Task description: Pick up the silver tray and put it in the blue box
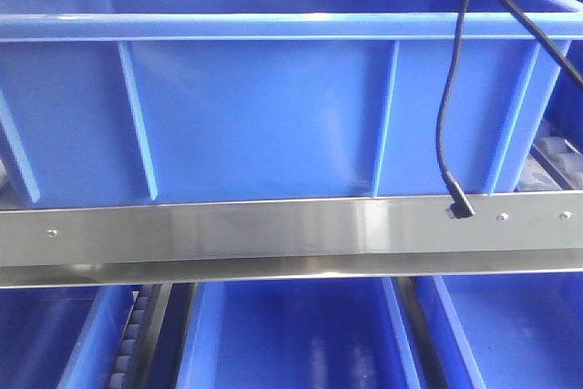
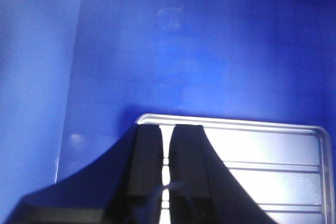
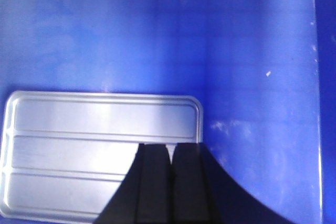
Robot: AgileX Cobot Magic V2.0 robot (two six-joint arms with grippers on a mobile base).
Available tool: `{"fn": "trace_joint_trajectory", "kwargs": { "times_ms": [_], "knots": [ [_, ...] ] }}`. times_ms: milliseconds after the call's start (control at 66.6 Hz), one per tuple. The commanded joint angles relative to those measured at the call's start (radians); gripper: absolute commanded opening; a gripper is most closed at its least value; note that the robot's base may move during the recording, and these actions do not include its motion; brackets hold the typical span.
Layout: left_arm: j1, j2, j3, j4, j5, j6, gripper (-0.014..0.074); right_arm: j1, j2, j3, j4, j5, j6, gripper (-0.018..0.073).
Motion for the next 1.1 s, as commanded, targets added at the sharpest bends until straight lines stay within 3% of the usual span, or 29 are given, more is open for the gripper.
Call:
{"fn": "trace_joint_trajectory", "kwargs": {
  "times_ms": [0,210,435,556,721,856,1081],
  "knots": [
    [0.0,-0.046,-0.037,0.018,-0.06,-0.005,-0.0009,-0.004,-0.058,-0.041,-0.025,-0.101,-0.004,0.0056],
    [0.0,-0.073,-0.001,-0.069,-0.046,-0.005,-0.0002,-0.003,-0.081,-0.023,-0.021,-0.123,-0.026,0.0052],
    [-0.002,-0.204,0.165,-0.106,-0.168,-0.005,-0.0003,-0.002,-0.234,0.158,-0.01,-0.346,-0.127,0.0052],
    [-0.027,-0.304,0.293,-0.104,-0.316,0.009,-0.0003,-0.002,-0.337,0.287,-0.01,-0.469,-0.178,0.0052],
    [-0.092,-0.451,0.476,-0.1,-0.507,0.107,-0.0003,-0.002,-0.48,0.51,-0.011,-0.646,-0.215,0.0052],
    [-0.143,-0.584,0.643,-0.049,-0.637,0.108,-0.0003,-0.002,-0.62,0.709,-0.041,-0.79,-0.226,0.0052],
    [-0.188,-0.834,0.974,0.031,-1.0,0.108,-0.0003,-0.002,-0.892,1.013,-0.119,-0.93,-0.226,0.0052]
  ]
}}
